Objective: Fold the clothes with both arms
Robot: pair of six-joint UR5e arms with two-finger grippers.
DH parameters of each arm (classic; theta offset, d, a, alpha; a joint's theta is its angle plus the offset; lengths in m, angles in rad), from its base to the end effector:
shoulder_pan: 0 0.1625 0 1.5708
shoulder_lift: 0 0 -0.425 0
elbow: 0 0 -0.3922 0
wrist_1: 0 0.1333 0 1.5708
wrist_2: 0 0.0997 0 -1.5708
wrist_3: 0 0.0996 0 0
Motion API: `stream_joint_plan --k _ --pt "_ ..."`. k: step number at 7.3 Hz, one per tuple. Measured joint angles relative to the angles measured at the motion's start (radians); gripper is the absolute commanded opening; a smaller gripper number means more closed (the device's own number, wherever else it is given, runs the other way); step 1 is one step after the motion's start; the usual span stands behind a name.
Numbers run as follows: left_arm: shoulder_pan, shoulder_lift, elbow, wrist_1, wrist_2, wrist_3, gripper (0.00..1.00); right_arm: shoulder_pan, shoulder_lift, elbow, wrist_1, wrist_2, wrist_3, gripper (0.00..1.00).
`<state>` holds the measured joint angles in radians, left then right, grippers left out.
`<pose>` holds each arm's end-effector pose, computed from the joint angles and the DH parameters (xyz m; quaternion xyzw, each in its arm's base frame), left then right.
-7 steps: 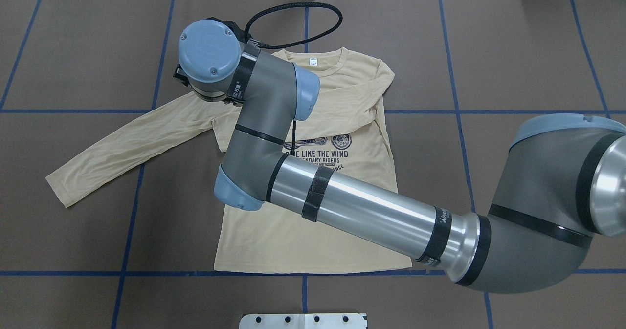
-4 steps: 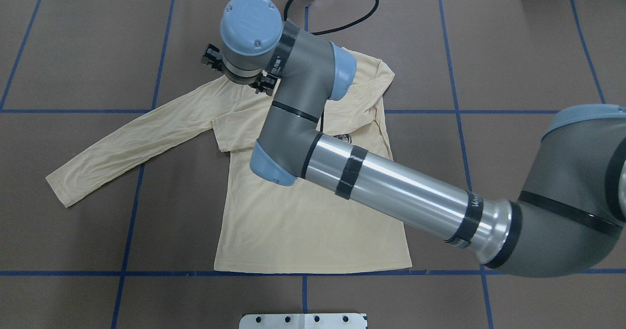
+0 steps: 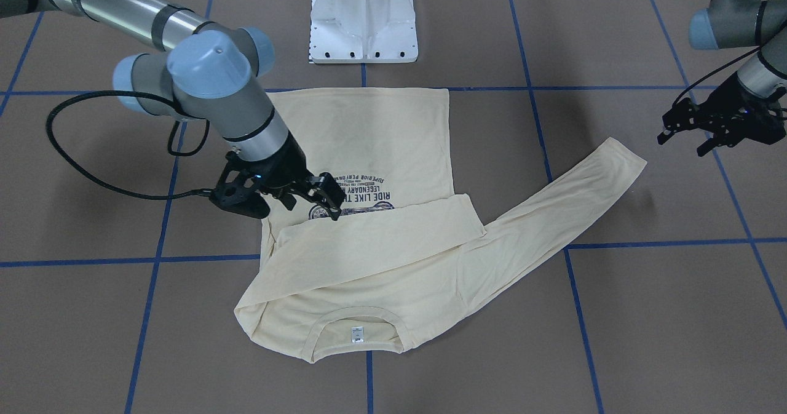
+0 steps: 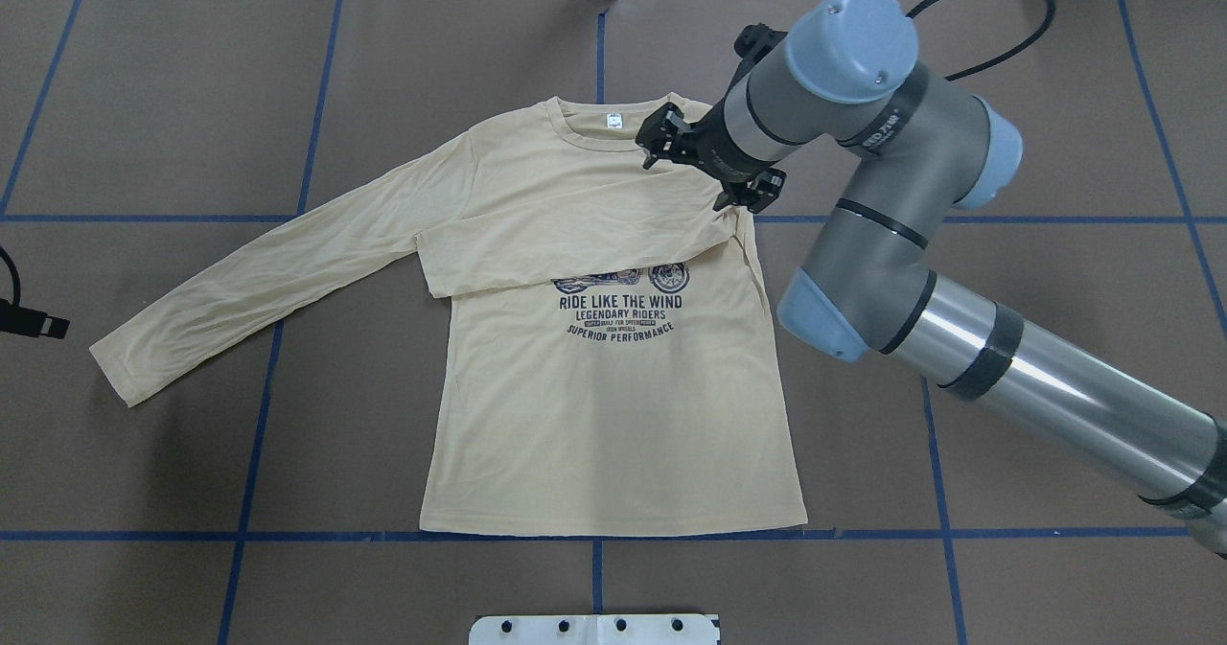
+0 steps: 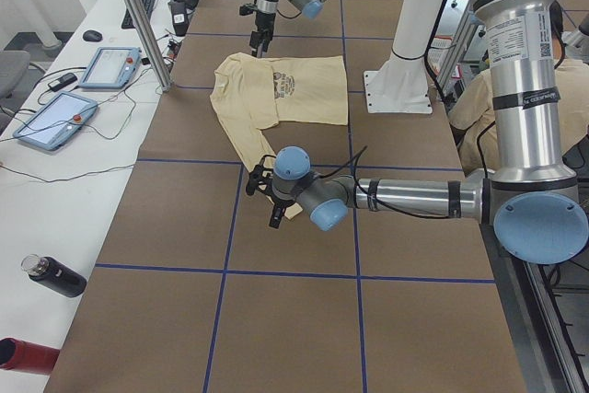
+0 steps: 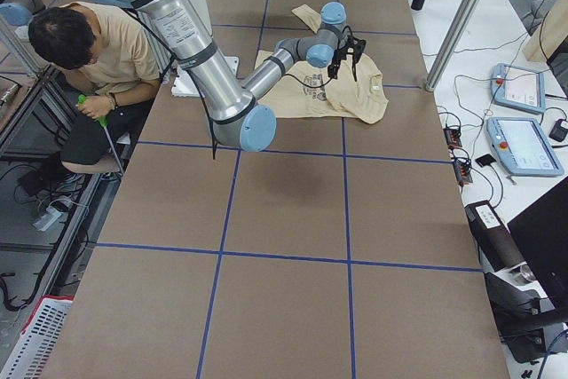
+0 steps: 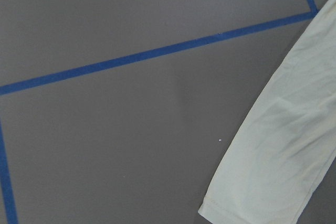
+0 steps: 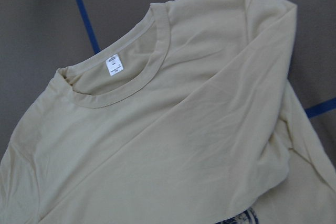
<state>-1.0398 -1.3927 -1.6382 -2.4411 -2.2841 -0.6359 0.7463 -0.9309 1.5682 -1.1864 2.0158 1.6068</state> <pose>0.1634 -0.4128 0.6101 0.1113 0.4620 0.0836 0.8759 -0.4509 -0.5401 0.2319 -0.0147 -0.5140 0.2246 0.8277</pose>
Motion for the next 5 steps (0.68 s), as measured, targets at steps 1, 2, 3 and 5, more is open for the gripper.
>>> stream_joint_plan --k 1,2,3,5 --pt "0.034 -0.006 0.026 -0.027 0.003 -0.035 0.84 0.013 -0.044 0.028 0.0 0.008 0.0 0.98" --pt "0.052 -0.017 0.046 -0.038 0.004 -0.05 0.8 0.021 -0.078 0.045 0.001 0.008 0.001 0.98" --pt "0.065 -0.032 0.063 -0.041 0.005 -0.055 0.74 0.025 -0.101 0.057 0.001 0.007 0.001 0.98" --pt "0.076 -0.059 0.094 -0.042 0.02 -0.056 0.64 0.026 -0.116 0.065 0.001 0.006 0.001 0.98"
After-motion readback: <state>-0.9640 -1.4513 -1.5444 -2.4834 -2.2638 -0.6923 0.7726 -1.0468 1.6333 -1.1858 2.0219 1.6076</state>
